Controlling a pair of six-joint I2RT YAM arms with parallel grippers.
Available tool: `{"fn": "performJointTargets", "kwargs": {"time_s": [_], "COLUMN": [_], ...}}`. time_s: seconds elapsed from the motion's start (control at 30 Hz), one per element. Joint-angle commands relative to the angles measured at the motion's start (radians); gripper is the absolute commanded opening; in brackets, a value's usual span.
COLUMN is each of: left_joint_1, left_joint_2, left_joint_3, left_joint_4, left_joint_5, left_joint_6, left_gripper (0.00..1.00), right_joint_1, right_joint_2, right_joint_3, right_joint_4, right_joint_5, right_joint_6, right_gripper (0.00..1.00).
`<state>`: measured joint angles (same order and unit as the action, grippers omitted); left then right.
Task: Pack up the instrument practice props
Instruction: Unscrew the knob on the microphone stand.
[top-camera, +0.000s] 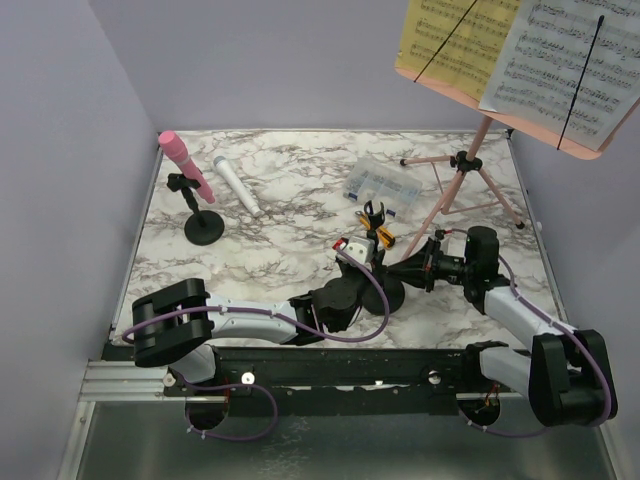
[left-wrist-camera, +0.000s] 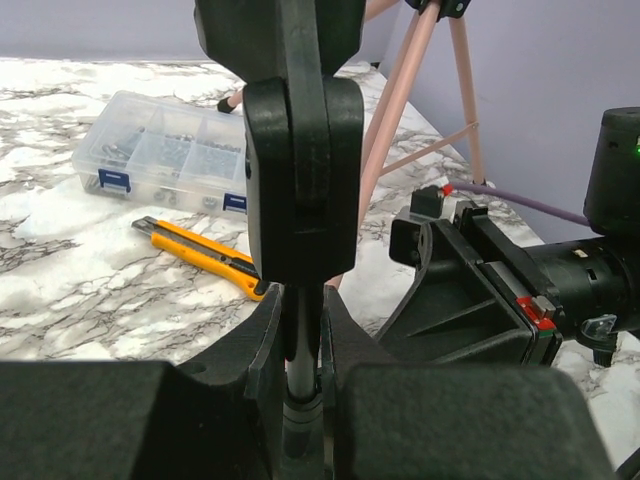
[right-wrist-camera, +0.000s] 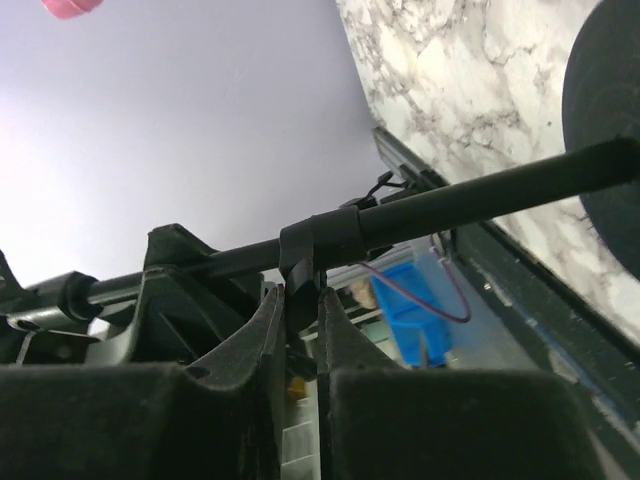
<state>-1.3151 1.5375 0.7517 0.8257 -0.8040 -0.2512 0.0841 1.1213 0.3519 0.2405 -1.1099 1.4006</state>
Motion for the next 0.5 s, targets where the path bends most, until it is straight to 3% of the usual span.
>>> {"fn": "performJointTargets", "kwargs": {"time_s": [0.0,0.2,0.47], "left_joint_1": [-0.007,-0.006,-0.006], "left_joint_2": [0.001,-0.009,-0.007], "left_joint_3": [-0.016,-0.024,-0.025], "left_joint_4": [-0.035,-0.036,-0.036], "left_joint_5": [0.021,0.023,0.026], "left_joint_6": [-0.056,-0.059,-0.062], "left_gripper": [0.0,0.0,0.0], "right_joint_1": [0.001,0.001,0.0], "right_joint_2": [-0.033,-0.027,-0.041], "right_joint_3": [0.032,0.123,0.174], "right_joint_4": [0.026,-0.073,-0.121], "right_joint_5": [0.038,0.063,-0.002], "right_joint_6": [-0.215,-0.602,-0.931], "right_gripper": [0.0,0.0,0.0]}}
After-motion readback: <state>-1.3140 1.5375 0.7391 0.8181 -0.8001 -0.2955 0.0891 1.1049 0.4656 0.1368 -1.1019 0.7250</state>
